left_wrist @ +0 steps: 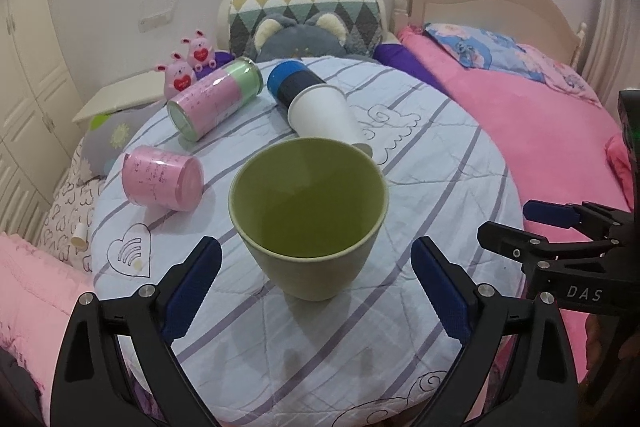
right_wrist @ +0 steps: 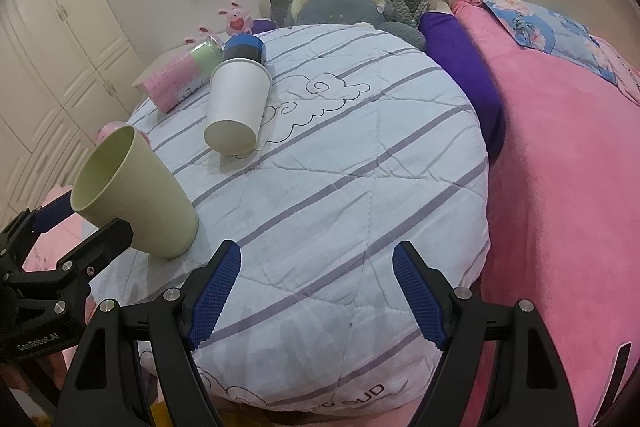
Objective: Flip cup upright
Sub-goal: 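Set the upright pale green cup on the quilt and open the left gripper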
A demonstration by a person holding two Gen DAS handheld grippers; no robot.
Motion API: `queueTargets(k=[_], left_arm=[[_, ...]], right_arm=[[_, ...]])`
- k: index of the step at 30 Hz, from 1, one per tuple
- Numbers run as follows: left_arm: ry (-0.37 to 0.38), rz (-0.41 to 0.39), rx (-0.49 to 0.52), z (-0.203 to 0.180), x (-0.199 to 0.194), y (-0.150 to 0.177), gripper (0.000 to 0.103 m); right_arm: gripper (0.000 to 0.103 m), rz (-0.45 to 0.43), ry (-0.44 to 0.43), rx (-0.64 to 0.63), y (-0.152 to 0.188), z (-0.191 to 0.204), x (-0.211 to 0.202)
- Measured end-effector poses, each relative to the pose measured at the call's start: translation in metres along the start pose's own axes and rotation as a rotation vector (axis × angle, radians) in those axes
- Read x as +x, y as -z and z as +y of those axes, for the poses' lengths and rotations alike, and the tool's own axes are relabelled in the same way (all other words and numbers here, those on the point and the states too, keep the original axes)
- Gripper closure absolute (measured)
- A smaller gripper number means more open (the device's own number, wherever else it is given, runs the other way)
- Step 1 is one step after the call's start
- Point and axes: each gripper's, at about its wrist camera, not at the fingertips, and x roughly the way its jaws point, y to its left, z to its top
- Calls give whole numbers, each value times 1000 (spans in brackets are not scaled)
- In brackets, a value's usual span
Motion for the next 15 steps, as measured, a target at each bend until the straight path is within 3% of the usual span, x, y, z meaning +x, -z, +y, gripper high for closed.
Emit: queueTargets(k=[15], left_arm=[[-25, -138, -17, 12, -34, 14, 6]], right_arm=[[23, -122, -9, -31, 17, 28, -27]])
